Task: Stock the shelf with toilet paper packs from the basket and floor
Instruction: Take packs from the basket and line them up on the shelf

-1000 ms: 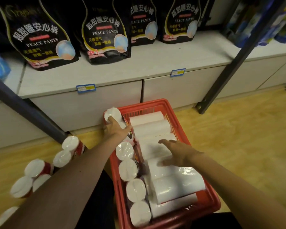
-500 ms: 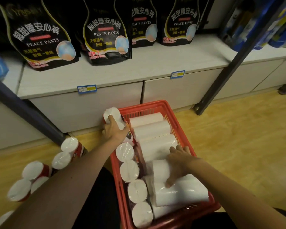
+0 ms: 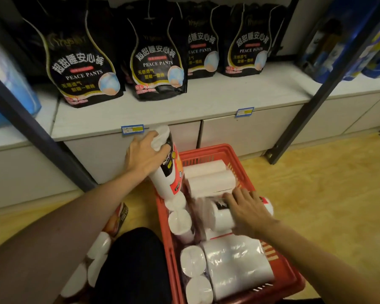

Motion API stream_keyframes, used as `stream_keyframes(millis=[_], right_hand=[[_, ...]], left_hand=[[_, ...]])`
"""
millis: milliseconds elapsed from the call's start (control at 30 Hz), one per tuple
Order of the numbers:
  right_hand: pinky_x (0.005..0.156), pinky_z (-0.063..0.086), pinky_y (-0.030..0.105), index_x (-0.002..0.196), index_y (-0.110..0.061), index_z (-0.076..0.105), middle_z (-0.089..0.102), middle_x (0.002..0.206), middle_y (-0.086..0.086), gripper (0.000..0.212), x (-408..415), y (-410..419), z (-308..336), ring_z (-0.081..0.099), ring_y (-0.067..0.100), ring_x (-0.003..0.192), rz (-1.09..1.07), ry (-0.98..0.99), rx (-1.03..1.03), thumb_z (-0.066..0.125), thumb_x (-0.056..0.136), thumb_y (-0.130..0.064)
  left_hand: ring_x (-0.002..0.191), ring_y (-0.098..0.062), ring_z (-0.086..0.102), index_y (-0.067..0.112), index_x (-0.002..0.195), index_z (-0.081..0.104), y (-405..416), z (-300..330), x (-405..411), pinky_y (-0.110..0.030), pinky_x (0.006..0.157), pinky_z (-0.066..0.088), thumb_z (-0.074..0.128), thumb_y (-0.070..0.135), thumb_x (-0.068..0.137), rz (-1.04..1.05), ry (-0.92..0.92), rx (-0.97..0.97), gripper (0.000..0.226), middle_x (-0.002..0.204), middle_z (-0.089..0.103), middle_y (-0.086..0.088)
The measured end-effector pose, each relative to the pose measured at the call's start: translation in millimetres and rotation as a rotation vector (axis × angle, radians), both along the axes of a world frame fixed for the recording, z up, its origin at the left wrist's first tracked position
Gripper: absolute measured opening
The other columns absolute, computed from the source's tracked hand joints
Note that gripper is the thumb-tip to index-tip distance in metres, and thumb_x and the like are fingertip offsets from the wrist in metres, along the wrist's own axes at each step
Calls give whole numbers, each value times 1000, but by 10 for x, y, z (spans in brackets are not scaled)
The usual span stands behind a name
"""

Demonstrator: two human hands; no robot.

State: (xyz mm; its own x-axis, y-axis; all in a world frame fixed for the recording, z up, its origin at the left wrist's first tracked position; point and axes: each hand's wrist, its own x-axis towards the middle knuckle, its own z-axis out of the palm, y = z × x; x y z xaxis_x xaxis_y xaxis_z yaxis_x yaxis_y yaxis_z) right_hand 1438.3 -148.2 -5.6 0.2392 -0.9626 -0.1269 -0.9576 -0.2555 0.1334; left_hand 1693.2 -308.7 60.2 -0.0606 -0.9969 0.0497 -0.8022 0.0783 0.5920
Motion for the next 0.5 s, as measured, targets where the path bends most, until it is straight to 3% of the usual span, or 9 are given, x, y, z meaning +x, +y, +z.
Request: stream_keyframes(millis=[67,167,233,300,367,433,500], right_hand=[[67,46,44,110,-11,54,56,95,13,99,110,102,-137,53,31,80,90,82,69,83,30,-62],[63,47,39,106,-12,56,56,93,8,103,202,220,-256,54,27,79,133,63,172,74,30,-79],[74,48,41,118,-13,51,56,109,8,96,160,223,-287,55,27,94,171,-1,246,68,50,-79],[91,41,42,131,-18,44,48,126,7,88,93,157,-224,46,26,112,131,-115,276,47,70,-80],[98,37,38,133,-24,43,43,128,3,80,52,83,-151,41,22,117,9,-234,254,27,78,-80],[100,35,38,137,-26,38,41,132,3,59,-5,4,-122,39,23,122,-85,-217,188,33,92,-64],[109,29,44,146,-27,25,33,146,4,64,-79,-56,-160,31,26,137,-180,-197,222,45,93,-57]], left_hand=[[94,-29,59,30,130,50,29,0,21,-34,75,51,45,60,70,-35,-10,29,67,113,59,-13],[90,-28,59,30,130,53,53,3,19,-31,71,47,53,53,78,-91,-68,49,58,109,61,-14],[90,-30,60,29,130,55,76,-5,6,-32,72,49,56,51,78,-117,-88,50,56,109,61,-16],[90,-31,61,29,129,56,87,-20,6,-34,74,53,55,54,75,-129,-78,64,58,108,61,-15],[88,-29,63,30,128,56,86,-46,7,-34,73,55,58,51,79,-138,-60,69,54,109,63,-14],[88,-28,64,29,127,58,88,-46,3,-35,73,57,59,51,82,-138,-51,45,50,110,64,-13],[88,-27,65,27,127,59,96,-24,4,-37,73,58,59,52,84,-143,-40,24,50,111,65,-13]])
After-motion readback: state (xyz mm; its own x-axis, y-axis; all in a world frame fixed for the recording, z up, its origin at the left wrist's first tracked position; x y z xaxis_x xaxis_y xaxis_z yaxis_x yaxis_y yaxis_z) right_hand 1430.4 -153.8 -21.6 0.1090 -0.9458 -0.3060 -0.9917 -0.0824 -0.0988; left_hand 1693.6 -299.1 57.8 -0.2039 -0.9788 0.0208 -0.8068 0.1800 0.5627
